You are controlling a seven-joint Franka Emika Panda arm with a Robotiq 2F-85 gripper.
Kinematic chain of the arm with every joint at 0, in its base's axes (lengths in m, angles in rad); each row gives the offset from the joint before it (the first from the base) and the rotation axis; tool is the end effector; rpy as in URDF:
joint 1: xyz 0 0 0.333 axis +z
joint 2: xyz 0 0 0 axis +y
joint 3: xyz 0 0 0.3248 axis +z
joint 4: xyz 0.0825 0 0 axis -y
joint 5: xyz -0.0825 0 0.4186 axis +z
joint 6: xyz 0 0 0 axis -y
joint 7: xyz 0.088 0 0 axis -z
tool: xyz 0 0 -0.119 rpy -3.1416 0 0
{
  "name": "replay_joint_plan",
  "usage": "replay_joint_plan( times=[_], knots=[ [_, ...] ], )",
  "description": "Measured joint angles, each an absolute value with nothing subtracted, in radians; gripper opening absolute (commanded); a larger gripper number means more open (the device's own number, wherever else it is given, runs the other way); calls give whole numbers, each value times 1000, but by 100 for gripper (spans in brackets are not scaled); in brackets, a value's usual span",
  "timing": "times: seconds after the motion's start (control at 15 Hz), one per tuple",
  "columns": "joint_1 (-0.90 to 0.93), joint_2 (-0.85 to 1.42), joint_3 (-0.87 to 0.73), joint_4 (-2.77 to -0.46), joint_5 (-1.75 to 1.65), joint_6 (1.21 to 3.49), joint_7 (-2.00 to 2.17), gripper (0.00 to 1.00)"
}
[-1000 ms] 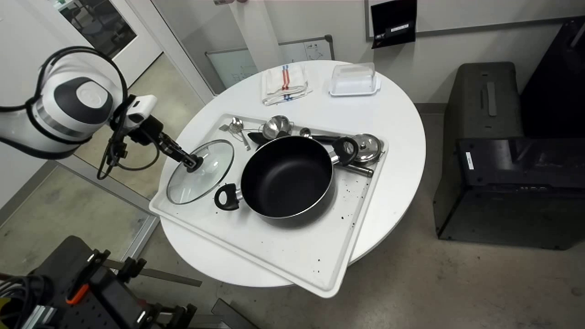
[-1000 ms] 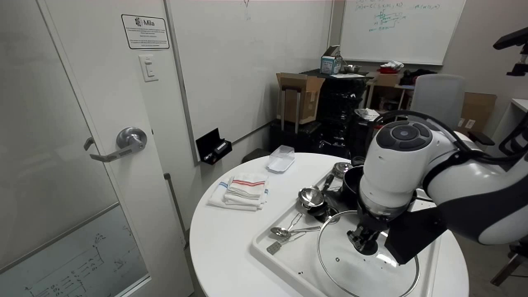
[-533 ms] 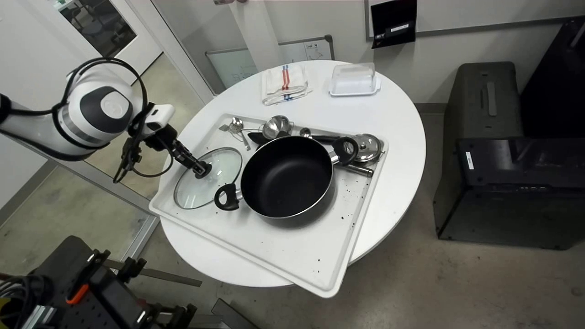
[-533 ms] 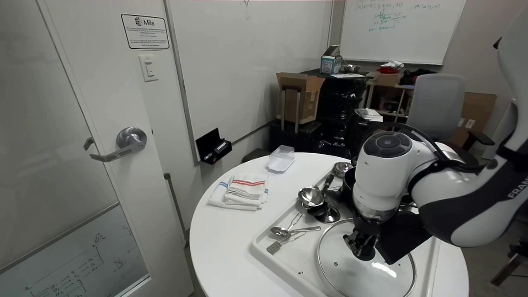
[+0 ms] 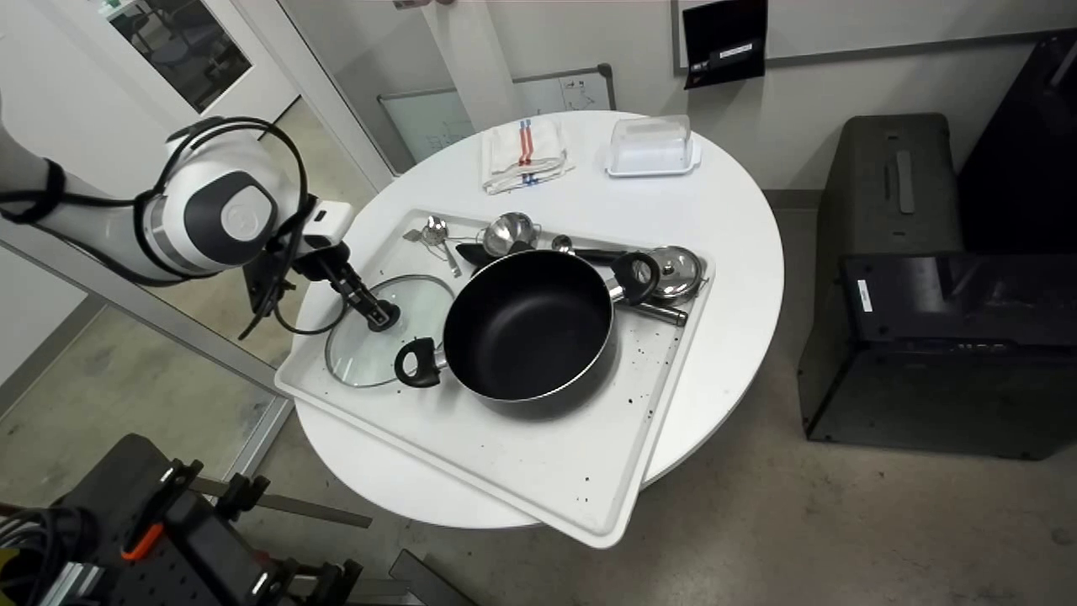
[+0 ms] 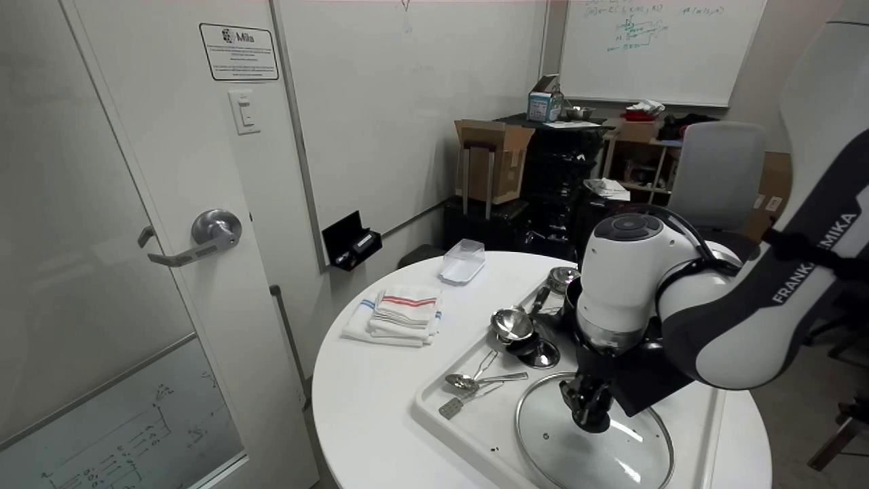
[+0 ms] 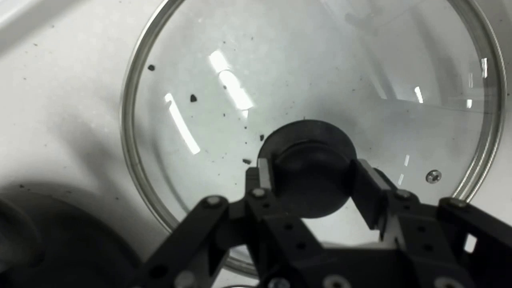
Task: Remove the lid from the table
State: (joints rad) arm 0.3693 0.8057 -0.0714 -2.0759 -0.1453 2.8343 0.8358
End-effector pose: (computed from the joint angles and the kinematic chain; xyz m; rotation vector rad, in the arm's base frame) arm 0.5359 0.1663 -0.0072 2.9834 -0.5700 0.0134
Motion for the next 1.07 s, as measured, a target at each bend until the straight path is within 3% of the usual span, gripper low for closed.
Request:
replay_joint_plan(
  times=[0.53,0.67,1.0,1.07],
  knots=[
    [305,824,-60,-2092,-71,2881,647,25],
    [305,825,-61,-2099,-60,2890,618,72],
    [305,825,-61,-2116,-33,2896,559,99],
    [305,825,-61,-2119,-28,2896,549,100]
  ],
)
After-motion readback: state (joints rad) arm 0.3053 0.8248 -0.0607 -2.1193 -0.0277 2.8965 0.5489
